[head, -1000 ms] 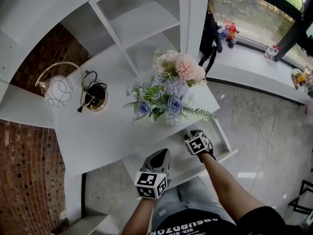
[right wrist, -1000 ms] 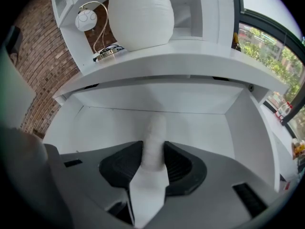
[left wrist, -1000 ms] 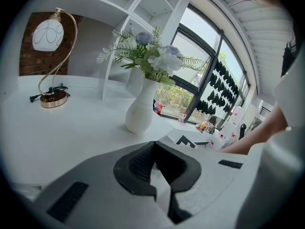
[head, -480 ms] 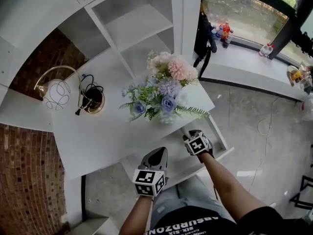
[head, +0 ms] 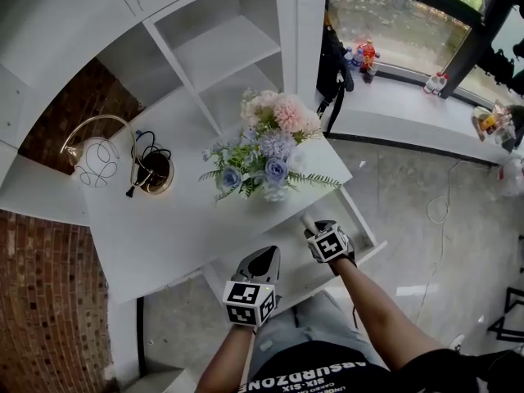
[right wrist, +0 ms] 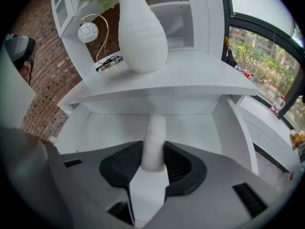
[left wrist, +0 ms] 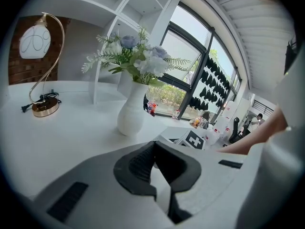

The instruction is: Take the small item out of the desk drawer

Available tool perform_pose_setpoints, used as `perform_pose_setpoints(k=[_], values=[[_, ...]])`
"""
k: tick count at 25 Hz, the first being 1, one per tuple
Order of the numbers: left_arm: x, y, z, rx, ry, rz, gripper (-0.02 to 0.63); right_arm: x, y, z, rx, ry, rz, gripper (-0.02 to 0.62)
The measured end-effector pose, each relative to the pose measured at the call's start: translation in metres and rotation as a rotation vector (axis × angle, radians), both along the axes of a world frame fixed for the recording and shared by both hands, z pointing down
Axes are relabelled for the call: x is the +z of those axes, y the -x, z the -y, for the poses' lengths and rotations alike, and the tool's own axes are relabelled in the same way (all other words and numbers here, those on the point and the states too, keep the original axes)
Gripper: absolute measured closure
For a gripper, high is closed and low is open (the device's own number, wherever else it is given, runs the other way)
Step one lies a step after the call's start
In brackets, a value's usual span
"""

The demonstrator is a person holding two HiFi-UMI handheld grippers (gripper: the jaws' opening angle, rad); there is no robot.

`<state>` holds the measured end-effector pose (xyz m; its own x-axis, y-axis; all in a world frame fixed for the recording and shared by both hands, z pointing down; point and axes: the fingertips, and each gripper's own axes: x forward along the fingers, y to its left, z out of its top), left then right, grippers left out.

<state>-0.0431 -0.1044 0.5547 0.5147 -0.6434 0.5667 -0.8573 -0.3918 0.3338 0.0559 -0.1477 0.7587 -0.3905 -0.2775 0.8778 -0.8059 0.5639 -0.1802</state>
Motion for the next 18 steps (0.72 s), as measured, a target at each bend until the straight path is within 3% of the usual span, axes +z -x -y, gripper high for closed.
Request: perform_pose_setpoints(k=[18], values=[[-0.016,0.003,-0.027,0.032,-0.031,0.013,0.6,-0.042,-0.006,-0.022,0.051,-0.068,0.044,0.457]])
